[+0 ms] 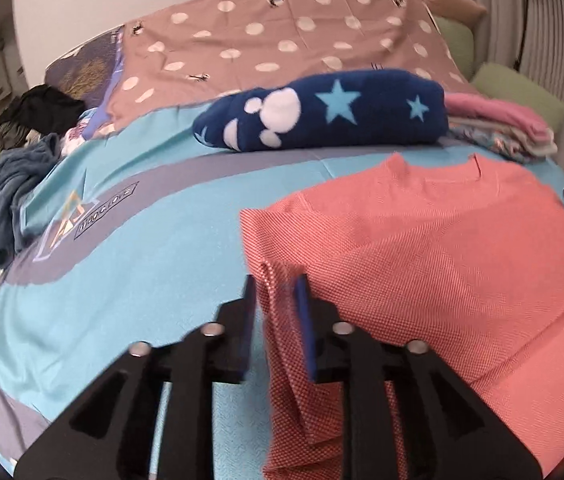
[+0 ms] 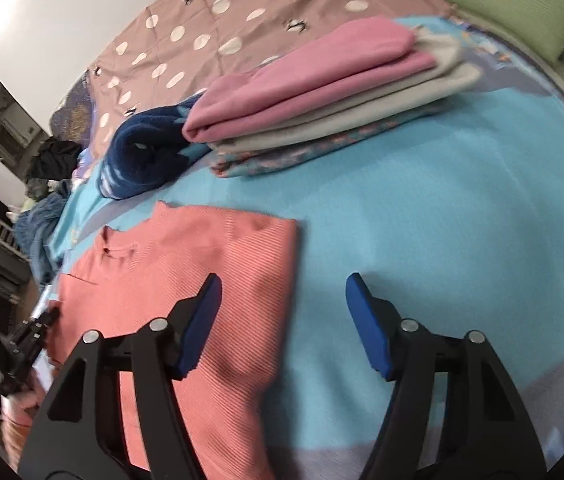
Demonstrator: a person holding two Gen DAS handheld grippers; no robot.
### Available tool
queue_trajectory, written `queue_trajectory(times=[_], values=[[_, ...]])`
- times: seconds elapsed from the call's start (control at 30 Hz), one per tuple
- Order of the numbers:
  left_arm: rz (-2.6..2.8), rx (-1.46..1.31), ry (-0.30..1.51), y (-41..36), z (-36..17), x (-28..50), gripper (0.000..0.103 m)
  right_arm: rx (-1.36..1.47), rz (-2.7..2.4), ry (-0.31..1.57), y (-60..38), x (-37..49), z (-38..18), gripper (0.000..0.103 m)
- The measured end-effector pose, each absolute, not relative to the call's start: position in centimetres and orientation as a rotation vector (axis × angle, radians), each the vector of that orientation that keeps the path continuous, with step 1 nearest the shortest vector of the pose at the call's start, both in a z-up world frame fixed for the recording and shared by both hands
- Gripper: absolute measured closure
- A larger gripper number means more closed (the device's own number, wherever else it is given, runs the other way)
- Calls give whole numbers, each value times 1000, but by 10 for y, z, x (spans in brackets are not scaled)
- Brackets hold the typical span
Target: Fold small clothes
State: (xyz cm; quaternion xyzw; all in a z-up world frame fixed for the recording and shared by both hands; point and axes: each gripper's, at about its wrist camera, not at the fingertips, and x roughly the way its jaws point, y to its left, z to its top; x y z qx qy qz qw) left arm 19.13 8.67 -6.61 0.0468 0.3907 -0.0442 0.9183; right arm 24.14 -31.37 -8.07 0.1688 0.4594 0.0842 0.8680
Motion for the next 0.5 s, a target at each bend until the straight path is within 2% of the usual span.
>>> queue_trajectory(times=[0.03, 0.07, 0.1, 0.23, 0.3, 0.37, 0.43, 0.5], values=[[-94, 101, 805, 86, -67, 191, 63, 364, 204, 977, -309, 247, -84, 36], [-102, 118, 817, 83, -69, 191, 61, 349, 212, 984, -304, 251, -86, 45], [-105, 140, 830, 79, -72, 192, 60, 306, 199, 977, -298, 253, -86, 96], [-100, 147, 838, 78, -77, 192, 56, 223, 42, 881, -313, 258, -79, 103], [-96, 123, 840, 82, -77, 192, 52, 130, -134, 863, -330, 260, -84, 103], [-98, 103, 838, 85, -75, 189, 51, 288, -35, 893, -355, 252, -90, 103], [-101, 96, 835, 86, -71, 184, 51, 386, 109, 898, -360, 230, -81, 99], [-115, 90, 818, 87, -65, 174, 51, 315, 210, 869, -343, 197, -64, 93]])
